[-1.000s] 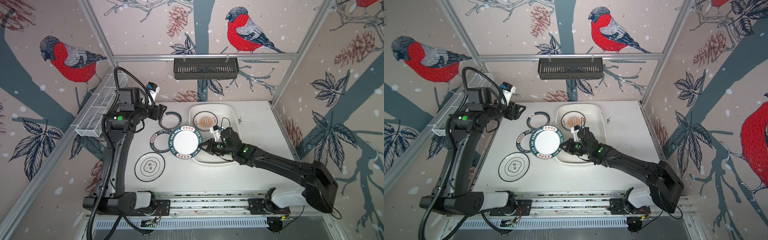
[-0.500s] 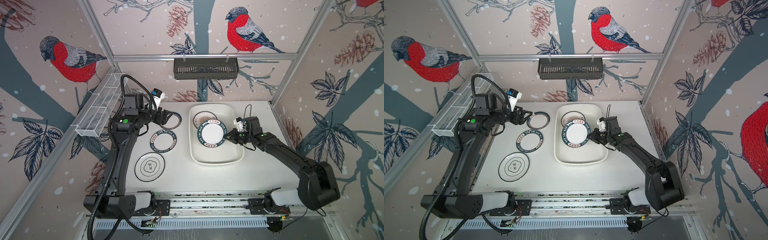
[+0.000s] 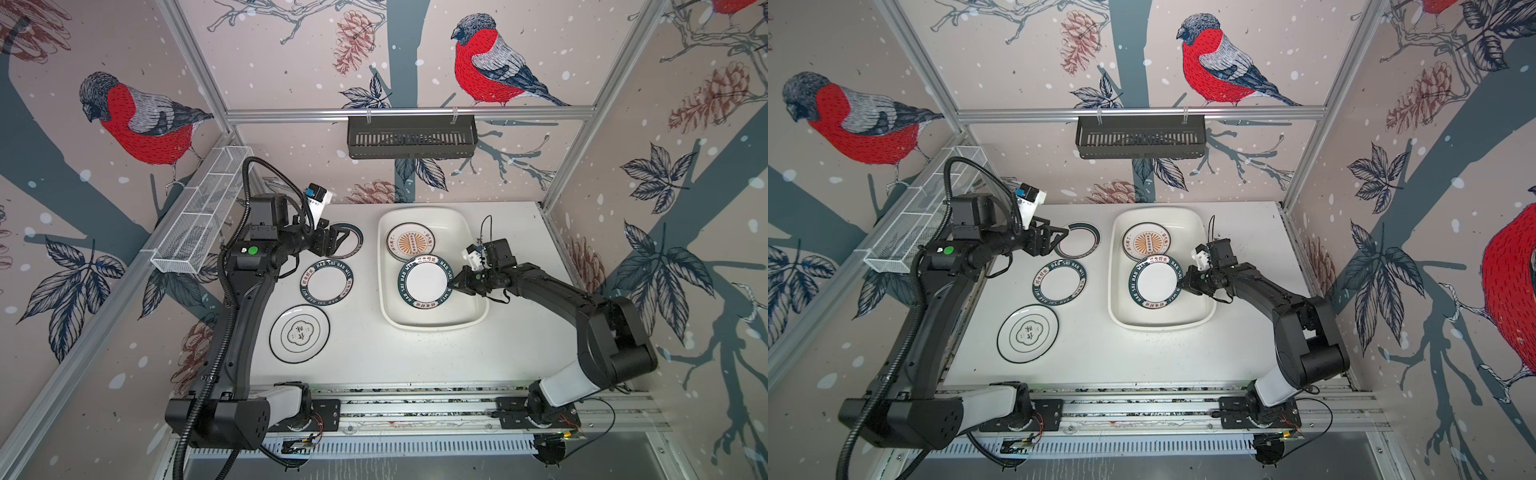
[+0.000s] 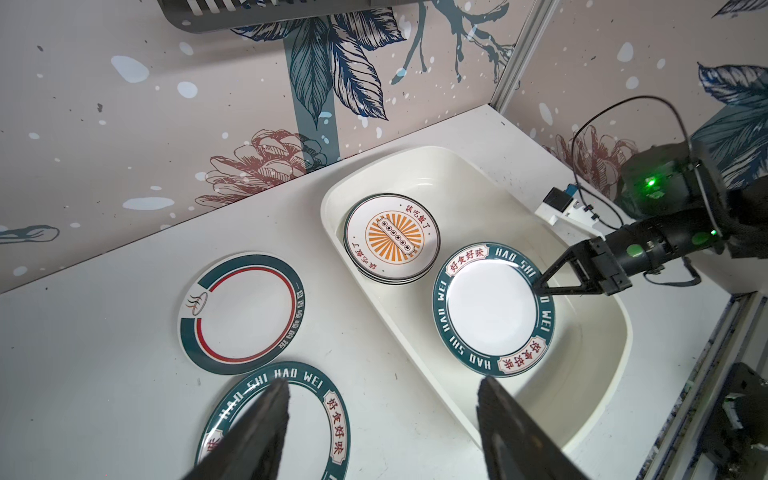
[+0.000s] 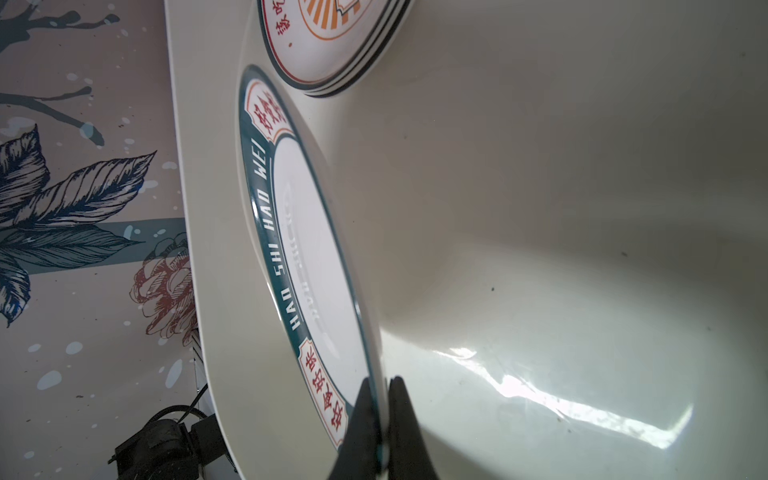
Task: Place the plates into the plastic bin on the countertop
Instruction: 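Carry the plate with the right gripper into the bin beside the sunburst stack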
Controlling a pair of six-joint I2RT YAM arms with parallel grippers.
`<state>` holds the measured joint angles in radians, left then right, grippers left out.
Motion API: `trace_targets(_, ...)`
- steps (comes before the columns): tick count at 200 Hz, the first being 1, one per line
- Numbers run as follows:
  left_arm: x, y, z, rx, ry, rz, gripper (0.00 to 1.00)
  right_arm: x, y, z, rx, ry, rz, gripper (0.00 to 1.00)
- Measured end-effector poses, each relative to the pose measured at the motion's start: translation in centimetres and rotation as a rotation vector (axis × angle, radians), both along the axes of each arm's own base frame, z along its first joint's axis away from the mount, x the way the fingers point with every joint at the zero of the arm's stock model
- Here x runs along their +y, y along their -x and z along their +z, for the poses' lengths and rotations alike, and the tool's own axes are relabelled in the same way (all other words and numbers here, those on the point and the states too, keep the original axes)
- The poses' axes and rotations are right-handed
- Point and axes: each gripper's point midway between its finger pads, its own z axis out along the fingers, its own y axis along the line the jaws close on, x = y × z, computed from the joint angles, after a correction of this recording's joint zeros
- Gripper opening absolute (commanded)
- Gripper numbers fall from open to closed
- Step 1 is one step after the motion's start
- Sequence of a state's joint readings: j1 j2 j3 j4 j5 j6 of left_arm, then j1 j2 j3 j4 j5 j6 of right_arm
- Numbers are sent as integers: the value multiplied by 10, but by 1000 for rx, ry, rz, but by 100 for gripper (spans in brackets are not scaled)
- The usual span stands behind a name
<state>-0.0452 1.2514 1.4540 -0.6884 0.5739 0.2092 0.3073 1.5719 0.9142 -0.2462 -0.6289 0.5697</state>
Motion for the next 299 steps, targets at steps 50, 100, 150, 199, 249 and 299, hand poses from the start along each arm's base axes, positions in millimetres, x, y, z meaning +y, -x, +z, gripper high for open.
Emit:
trace_targets(50, -8, -2, 2, -11, 9, -18, 72, 1, 1, -11, 17, 15, 36, 4)
trace_targets(100, -15, 0, -3, -7, -6, -39, 72, 3, -2, -24, 48, 35, 63, 5)
trace_targets(150, -20, 1, -4, -14, -19, -50, 72, 5, -3, -32, 67, 49, 87, 7)
trace_targets(199, -23, -3, -9, -1, -21, -55, 72, 10, 2, -36, 86, 45, 119, 9)
trace_targets(249, -24, -3, -11, 2, -24, -59, 72, 11, 4, -43, 122, 50, 126, 12)
trace_targets(299, -25, -4, -11, -13, -33, -69, 72, 11, 3, -51, 140, 62, 125, 14)
